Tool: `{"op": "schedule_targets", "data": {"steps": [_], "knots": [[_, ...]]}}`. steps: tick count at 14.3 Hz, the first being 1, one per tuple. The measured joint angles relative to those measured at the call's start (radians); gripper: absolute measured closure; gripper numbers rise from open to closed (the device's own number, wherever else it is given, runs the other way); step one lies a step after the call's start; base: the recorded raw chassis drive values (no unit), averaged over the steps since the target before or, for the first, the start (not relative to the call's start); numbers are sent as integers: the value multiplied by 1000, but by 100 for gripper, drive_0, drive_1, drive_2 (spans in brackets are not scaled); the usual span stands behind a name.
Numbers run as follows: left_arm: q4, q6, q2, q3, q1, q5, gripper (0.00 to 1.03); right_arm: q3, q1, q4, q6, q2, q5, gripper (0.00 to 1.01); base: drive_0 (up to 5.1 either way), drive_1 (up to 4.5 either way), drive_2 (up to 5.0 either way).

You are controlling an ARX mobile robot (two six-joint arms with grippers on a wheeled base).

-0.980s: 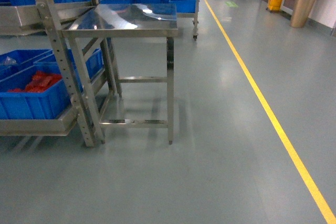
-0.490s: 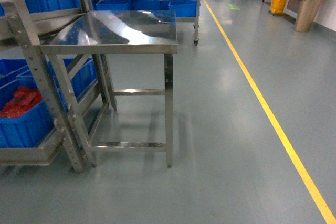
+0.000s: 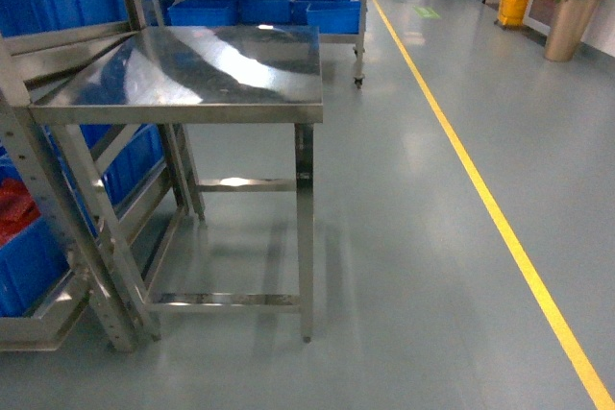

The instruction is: Pick blue part to blue bin on bottom shelf

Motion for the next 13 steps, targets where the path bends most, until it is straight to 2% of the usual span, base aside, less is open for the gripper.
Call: {"op": "schedule_targets", "data": {"steps": [9, 11, 13], "knots": [[-3, 0, 0, 0, 1, 0, 60, 0, 0, 0, 0, 0, 0, 3, 4, 435, -426], [-2, 0, 10, -1, 1, 3, 60, 0, 0, 7, 0, 0, 0, 3, 0, 0, 0], [1, 0, 3, 0, 2, 7, 60, 0, 0, 0, 0, 0, 1, 3, -503, 238, 238]]}}
